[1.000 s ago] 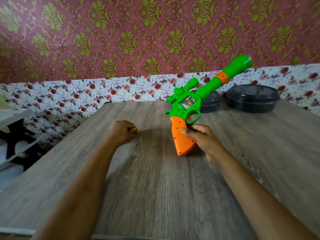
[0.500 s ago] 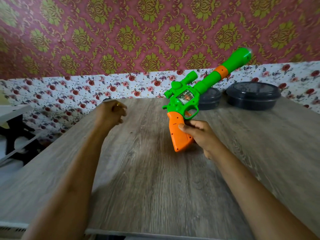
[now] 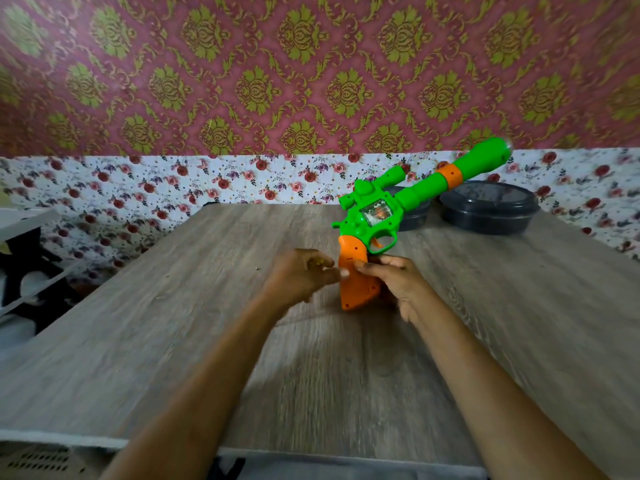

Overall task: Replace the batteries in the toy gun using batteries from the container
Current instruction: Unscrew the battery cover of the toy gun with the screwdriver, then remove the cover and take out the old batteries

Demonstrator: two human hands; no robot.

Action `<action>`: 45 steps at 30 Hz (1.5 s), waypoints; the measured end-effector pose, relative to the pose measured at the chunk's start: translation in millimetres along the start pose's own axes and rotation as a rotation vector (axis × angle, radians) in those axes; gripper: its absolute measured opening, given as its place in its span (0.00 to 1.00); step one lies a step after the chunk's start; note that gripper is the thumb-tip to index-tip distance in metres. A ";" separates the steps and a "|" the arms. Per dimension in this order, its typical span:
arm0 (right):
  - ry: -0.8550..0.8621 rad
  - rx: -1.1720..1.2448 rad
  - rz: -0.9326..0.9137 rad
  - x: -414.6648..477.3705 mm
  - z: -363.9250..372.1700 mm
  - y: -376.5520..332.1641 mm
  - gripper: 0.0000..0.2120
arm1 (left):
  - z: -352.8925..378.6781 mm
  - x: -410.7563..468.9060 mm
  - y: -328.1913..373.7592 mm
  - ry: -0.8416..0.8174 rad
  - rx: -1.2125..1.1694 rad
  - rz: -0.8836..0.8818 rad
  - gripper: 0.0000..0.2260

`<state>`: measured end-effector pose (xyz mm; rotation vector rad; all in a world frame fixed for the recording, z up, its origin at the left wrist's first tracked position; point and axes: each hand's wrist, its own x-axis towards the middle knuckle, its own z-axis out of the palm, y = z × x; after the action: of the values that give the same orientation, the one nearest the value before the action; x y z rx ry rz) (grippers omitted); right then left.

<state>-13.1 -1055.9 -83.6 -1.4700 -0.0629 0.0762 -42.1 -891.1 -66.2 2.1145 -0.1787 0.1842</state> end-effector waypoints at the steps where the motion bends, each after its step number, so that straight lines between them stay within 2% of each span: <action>1: -0.018 0.017 0.004 -1.5 -0.3 0.8 0.07 | 6.5 -0.7 -0.8 0.012 0.042 0.019 0.13; 3: -0.030 0.034 -0.005 -4.2 -1.6 1.8 0.05 | 14.4 -3.1 -1.7 0.008 0.120 0.058 0.14; 7: 0.000 0.057 -0.020 -3.3 -4.1 6.5 0.07 | 14.7 -4.6 -7.1 0.021 0.175 0.132 0.14; 11: 0.036 0.062 -0.032 0.1 -2.4 10.3 0.07 | 11.1 -2.5 -9.6 0.028 0.125 0.126 0.22; 18: -0.074 0.028 0.027 0.4 -5.5 8.7 0.03 | 1.0 -5.2 -10.4 -0.036 0.009 -0.029 0.12; 21: -0.068 0.012 0.020 3.2 -6.9 9.9 0.04 | -14.7 -9.5 -5.0 -0.081 -0.054 -0.058 0.09; 24: -0.044 0.006 0.024 5.2 -8.5 10.8 0.03 | -34.2 -10.8 -5.6 0.022 -0.124 -0.039 0.06; 26: -0.036 0.013 0.041 7.2 -10.3 12.1 0.03 | -41.4 -6.7 -11.9 0.131 -0.007 0.045 0.03; 28: -0.047 0.015 0.060 7.8 -10.6 11.8 0.02 | -42.4 -1.6 -21.3 0.206 0.349 0.117 0.06; 30: -0.068 0.010 0.069 7.2 -10.5 11.4 0.02 | -39.4 2.1 -26.5 0.194 0.535 0.148 0.07; 33: -0.105 -0.009 0.044 4.4 -8.3 10.1 0.03 | -37.7 2.0 -31.2 0.122 0.639 0.127 0.09; 39: -0.111 -0.034 0.014 3.0 -7.4 7.3 0.03 | -45.4 0.5 -35.0 0.035 0.677 -0.007 0.08; 41: -0.108 -0.022 0.027 3.2 -7.2 6.9 0.03 | -47.4 1.5 -31.7 0.059 0.641 0.027 0.09; 45: -0.102 0.021 0.066 5.9 -6.8 6.7 0.03 | -50.3 -0.2 -17.1 0.129 0.414 0.108 0.10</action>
<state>-6.7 -1061.5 -91.1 -1.4471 -0.0962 0.2051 -41.9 -839.4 -54.4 2.4946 -0.1901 0.4538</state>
